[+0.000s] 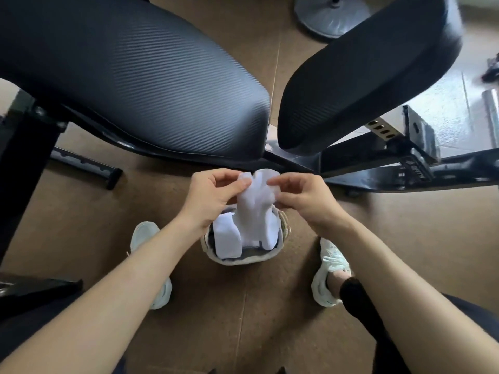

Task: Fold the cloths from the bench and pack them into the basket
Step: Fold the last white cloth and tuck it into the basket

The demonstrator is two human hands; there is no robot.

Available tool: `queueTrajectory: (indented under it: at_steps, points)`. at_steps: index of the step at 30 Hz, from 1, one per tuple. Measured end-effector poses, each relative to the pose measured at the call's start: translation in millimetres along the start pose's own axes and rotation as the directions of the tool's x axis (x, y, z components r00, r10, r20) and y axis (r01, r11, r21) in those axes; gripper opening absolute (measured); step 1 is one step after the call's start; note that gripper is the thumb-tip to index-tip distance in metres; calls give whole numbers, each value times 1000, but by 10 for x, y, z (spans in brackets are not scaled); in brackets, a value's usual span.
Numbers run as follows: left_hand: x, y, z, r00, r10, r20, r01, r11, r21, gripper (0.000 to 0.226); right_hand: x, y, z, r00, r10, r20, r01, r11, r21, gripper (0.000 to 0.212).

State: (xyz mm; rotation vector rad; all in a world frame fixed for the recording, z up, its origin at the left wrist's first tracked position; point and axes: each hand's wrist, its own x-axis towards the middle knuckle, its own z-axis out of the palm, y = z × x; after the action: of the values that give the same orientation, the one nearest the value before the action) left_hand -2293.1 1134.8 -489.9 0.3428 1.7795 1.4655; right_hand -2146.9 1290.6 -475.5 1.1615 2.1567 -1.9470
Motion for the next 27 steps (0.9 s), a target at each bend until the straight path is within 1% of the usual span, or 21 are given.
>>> queueTrajectory:
  at_steps: [2,3,5,6,8,10,12,16,20,22,25,27]
  points:
    - [5,16,38,1000,14,-1,-14,999,44,12,33,-22,11,998,-28,52,29,999,-30,48]
    - [-9,29,46,1000,22,9,-23,998,66,13,32,-35,23,996,-64,64,69,994,-79,50]
    - [-25,38,39,998,48,38,-52,993,105,14,23,-56,46,987,-146,60,154,976,-157,40]
    - [-32,34,31,997,59,49,-65,990,124,15,19,-64,47,984,-172,46,178,970,-165,33]
    - [-32,17,34,996,69,59,-77,987,140,16,13,-72,27,979,-203,20,204,967,-151,22]
    - [-33,17,57,996,70,55,-76,989,124,17,1,-88,0,974,-225,25,226,964,-140,16]
    - [-47,50,90,994,81,68,-89,988,126,17,-11,-115,-32,969,-241,63,248,957,-153,14]
    - [-98,95,124,991,95,98,-108,984,139,16,-26,-166,-132,956,-252,153,284,926,-248,17]
    - [-113,72,121,992,86,98,-100,984,149,16,-36,-189,-168,945,-248,215,301,916,-265,15]
    - [-122,71,116,989,87,117,-104,983,149,17,-29,-184,-160,942,-265,207,319,899,-300,12]
    - [-140,79,115,983,96,155,-119,982,147,19,1,-163,-156,940,-318,124,342,879,-334,9]
    - [-140,86,121,981,99,166,-123,983,140,21,27,-150,-141,924,-372,90,376,841,-389,4]
